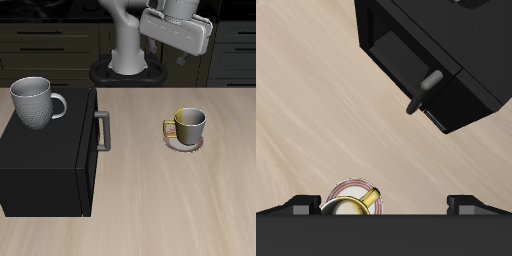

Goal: Open the microwave

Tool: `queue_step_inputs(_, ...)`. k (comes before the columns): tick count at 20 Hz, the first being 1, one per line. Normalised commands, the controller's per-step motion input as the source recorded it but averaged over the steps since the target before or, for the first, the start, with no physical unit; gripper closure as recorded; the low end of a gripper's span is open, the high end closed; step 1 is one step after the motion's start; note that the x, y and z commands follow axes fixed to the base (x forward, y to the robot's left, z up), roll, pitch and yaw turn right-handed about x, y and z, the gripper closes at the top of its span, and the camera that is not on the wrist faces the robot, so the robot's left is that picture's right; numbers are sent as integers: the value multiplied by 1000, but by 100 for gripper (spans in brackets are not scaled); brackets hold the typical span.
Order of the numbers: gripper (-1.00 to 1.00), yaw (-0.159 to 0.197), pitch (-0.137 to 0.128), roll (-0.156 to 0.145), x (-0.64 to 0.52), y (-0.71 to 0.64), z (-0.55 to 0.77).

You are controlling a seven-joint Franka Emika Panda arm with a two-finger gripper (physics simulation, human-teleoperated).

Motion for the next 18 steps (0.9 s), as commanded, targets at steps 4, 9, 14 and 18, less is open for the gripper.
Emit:
queue_step_inputs(4,-100,-74,-49,-20,24,38,10)
queue_step_inputs(9,-100,-153,-82,-34,0,202,-9)
queue_step_inputs(14,-100,-111,-50,-49,-59,121,-3)
queue_step_inputs(18,-100,-72,-23,-38,5,155,-128)
